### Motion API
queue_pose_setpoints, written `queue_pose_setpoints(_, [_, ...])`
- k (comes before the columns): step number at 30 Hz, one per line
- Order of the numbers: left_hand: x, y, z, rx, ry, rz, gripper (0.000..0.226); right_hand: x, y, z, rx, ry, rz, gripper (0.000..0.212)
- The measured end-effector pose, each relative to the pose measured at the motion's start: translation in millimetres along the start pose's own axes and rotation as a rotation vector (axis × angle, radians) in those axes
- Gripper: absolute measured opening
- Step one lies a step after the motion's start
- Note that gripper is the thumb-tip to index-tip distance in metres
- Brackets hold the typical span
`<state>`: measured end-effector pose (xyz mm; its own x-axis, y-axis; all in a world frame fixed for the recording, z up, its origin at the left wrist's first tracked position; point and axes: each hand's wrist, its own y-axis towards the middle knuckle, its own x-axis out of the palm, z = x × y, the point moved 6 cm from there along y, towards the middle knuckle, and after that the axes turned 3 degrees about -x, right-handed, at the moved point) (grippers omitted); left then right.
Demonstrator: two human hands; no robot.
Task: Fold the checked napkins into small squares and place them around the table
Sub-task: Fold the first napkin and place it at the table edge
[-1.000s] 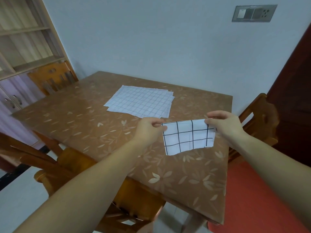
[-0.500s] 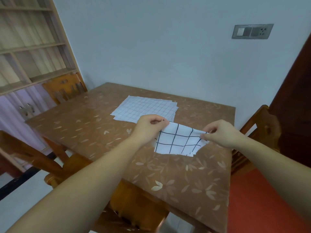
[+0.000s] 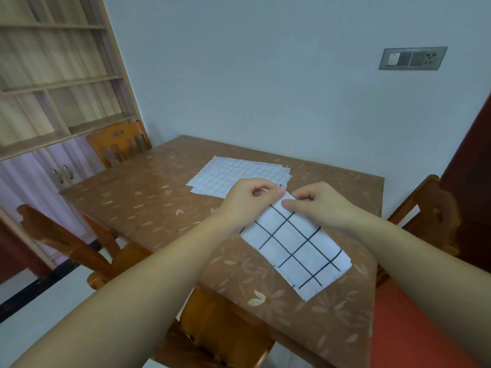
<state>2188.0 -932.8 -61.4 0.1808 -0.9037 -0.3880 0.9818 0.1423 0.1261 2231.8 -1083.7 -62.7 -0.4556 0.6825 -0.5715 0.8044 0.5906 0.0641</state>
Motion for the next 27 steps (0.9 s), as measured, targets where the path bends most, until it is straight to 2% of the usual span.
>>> queue_pose_setpoints(3, [-2.6, -4.3, -1.6, -0.004, 0.051, -0.047, 0.015, -8.7, 0.1, 8.7, 0.013, 0.157, 0.080, 0.036])
queue_pose_setpoints(8, [-2.3, -4.2, -2.8, -0.032, 0.099, -0.062, 0.026, -13.0, -1.7, 14.3, 0.008, 0.261, 0.123, 0.020])
queue_pose_setpoints(11, [2.8, -6.1, 2.4, -0.010, 0.087, -0.111, 0.034, -18.3, -1.2, 11.6, -0.026, 0.336, 0.195, 0.019])
queue_pose_setpoints(15, [4.7, -7.7, 8.3, -0.003, 0.082, -0.135, 0.038, -22.2, -3.0, 11.3, -0.011, 0.397, 0.201, 0.020])
queue_pose_setpoints(19, [6.6, -5.9, 9.5, 0.006, 0.090, -0.095, 0.023, -18.4, -4.2, 9.4, -0.025, 0.390, 0.156, 0.024])
queue_pose_setpoints(23, [6.3, -5.5, 12.6, 0.083, 0.098, -0.041, 0.027, -15.2, -5.8, 10.5, -0.028, 0.374, 0.111, 0.027])
queue_pose_setpoints(27, [-7.5, -3.3, 12.8, 0.115, 0.078, 0.095, 0.026, -4.8, -13.2, 23.3, 0.044, 0.187, -0.050, 0.031])
